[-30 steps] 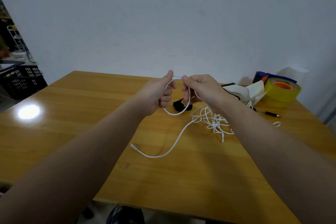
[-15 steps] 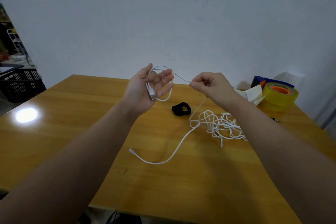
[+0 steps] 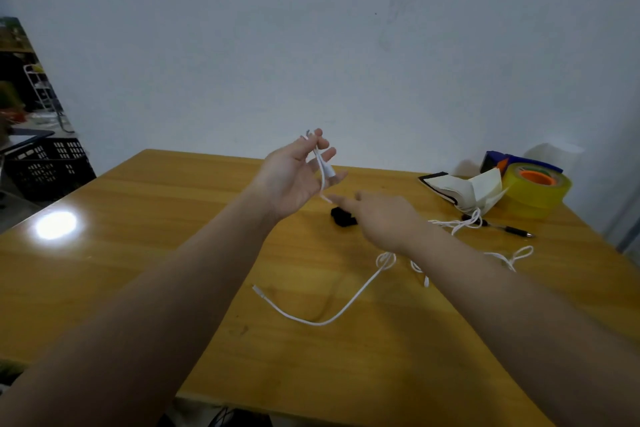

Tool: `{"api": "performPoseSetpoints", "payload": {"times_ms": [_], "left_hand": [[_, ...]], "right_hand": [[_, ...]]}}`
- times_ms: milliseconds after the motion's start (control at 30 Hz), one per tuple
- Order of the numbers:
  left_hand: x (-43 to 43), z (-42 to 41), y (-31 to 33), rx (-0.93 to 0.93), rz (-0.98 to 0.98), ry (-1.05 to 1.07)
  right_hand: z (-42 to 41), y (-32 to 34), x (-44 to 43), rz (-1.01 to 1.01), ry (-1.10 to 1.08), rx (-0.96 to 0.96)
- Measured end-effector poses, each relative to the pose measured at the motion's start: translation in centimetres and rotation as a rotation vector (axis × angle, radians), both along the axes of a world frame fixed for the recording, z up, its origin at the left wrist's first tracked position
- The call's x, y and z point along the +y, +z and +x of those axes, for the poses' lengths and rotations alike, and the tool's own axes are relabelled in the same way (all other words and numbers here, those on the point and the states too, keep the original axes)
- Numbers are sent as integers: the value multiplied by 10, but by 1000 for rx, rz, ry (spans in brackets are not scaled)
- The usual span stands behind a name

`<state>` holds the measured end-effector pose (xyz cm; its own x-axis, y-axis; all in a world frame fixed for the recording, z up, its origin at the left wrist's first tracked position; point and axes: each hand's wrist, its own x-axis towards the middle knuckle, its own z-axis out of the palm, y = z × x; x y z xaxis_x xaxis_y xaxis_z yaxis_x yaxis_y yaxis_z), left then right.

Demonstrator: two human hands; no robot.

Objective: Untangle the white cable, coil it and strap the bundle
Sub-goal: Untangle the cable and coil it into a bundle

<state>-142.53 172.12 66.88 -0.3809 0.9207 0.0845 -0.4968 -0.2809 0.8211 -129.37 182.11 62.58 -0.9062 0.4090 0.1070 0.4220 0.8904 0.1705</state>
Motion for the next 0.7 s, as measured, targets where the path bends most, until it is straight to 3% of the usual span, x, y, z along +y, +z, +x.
{"api": "performPoseSetpoints", "payload": {"times_ms": [100, 267, 467, 700], "left_hand": [[4, -15, 1, 184, -103, 115], [-7, -65, -7, 266, -349, 383], [-1, -44, -15, 286, -382, 148], [11, -14, -10, 314, -361, 84]], "right_hand": [[-1, 0, -6, -21, 114, -12], [26, -2, 20, -279, 133, 312], [23, 7, 15, -189, 219, 295], [14, 28, 9, -129, 253, 394]]}}
